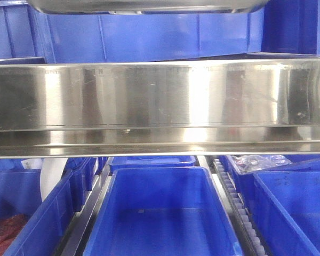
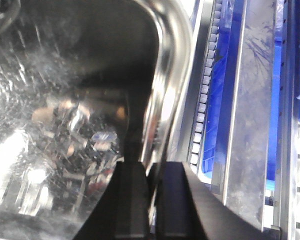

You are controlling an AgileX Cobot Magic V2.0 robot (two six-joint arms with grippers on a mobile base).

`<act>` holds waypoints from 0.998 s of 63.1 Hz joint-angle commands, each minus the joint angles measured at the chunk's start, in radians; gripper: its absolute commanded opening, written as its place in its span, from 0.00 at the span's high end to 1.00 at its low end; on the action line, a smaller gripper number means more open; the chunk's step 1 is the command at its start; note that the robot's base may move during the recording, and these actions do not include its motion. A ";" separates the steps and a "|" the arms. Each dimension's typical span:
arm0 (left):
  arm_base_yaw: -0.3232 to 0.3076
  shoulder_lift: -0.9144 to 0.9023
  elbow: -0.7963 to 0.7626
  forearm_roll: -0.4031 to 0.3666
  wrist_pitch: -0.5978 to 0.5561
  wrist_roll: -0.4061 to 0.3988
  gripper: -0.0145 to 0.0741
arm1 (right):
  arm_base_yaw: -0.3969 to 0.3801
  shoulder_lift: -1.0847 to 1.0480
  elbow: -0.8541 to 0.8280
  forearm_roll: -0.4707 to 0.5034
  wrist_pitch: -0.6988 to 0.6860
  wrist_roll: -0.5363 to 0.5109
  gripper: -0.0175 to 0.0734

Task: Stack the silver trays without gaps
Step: 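Lift the silver tray up off the shelf with both grippers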

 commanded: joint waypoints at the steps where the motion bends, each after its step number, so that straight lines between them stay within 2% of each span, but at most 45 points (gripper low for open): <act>1: -0.020 -0.030 -0.026 -0.021 0.040 0.032 0.88 | 0.017 -0.043 -0.031 0.011 0.028 -0.032 0.75; 63: -0.020 -0.030 -0.026 -0.015 0.040 0.032 0.88 | 0.017 -0.043 -0.031 0.011 0.028 -0.032 0.75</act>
